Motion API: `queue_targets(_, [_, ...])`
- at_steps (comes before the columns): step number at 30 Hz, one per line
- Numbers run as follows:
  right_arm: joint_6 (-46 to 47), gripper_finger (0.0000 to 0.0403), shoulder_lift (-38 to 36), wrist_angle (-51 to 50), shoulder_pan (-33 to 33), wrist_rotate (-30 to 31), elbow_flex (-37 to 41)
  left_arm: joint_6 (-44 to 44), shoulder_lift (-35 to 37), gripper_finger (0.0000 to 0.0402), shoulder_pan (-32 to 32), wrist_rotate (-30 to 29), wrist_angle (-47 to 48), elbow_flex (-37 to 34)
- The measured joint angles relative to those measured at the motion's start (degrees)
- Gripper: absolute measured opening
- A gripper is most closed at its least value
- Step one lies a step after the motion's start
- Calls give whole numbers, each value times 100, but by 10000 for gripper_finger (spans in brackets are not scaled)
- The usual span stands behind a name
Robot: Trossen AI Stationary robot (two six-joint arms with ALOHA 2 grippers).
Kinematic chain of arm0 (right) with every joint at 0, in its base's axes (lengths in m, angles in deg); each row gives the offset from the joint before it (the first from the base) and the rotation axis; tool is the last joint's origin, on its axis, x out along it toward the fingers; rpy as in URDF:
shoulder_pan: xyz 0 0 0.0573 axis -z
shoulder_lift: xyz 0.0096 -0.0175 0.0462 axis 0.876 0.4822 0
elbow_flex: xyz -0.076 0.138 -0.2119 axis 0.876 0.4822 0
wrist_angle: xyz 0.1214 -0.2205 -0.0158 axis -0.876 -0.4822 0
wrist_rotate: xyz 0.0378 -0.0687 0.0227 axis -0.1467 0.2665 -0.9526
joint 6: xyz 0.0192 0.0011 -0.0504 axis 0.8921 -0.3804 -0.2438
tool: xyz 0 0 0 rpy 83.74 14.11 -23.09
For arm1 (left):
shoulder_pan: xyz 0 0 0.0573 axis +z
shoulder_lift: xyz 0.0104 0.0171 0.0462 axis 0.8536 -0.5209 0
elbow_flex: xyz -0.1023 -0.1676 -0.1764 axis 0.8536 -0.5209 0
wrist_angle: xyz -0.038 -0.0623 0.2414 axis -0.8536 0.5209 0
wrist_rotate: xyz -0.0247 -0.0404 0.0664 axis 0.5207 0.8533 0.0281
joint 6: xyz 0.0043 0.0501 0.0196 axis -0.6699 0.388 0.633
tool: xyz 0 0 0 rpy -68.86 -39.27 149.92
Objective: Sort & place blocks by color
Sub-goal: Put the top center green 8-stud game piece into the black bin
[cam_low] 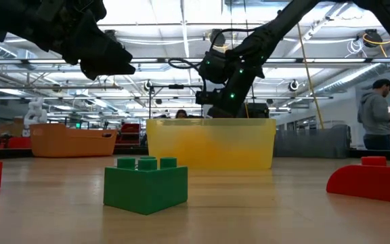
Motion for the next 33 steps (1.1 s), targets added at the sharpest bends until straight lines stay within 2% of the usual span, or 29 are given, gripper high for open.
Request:
queue_targets(27, [142,317,247,530,25,-43,0,-107,0,218,4,-2,86,0])
queue_targets(30, [116,309,247,483,31,21,0,-146,0,218,4,-2,95,0])
queue_targets(33, [52,282,247,464,36,11,0,-188,0,218,3,-2,168,0])
